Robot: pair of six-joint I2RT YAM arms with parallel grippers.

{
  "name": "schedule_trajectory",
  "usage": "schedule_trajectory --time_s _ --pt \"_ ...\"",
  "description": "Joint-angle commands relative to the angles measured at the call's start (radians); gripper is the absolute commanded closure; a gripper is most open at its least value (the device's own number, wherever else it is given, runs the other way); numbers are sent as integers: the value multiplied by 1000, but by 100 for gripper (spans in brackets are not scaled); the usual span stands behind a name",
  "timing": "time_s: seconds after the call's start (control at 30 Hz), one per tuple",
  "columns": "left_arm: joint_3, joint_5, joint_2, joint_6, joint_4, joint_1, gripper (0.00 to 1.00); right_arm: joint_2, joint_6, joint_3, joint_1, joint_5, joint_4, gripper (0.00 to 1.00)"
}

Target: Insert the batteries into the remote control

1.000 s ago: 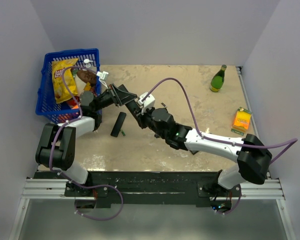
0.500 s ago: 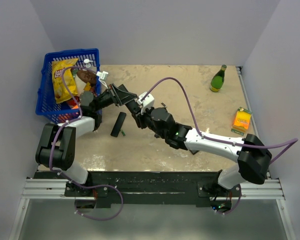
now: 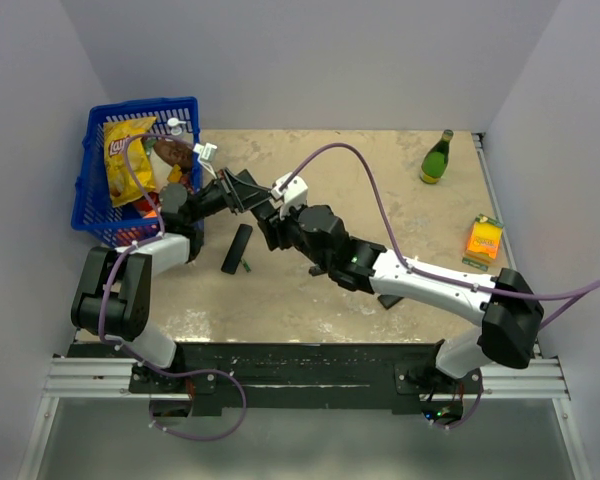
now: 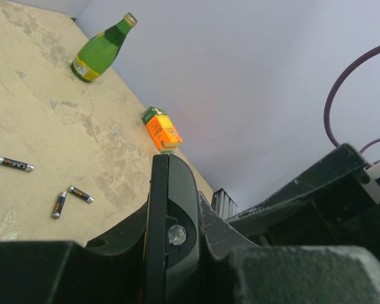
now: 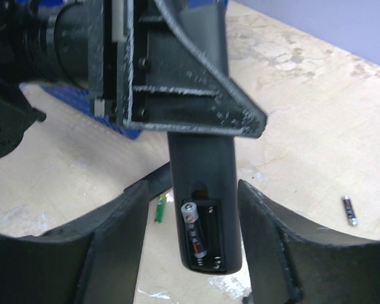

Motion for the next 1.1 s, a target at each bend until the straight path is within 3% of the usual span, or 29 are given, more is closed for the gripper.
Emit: schedule_trajectory --time_s 0.0,0.2,0.33,0.6,1.07 --pt "-6 10 -7 -22 91 3 100 -47 79 108 -3 106 -126 32" --pt "-11 10 -7 -32 112 3 100 -31 269 167 -23 138 -292 20" --pt "-14 11 -6 -45 137 3 100 -45 360 144 -69 65 -312 19" --pt "-17 10 -7 -58 163 3 100 -76 461 53 -156 -195 -205 19" --pt "-18 11 -6 -65 175 3 100 -61 530 9 -184 -307 -125 19"
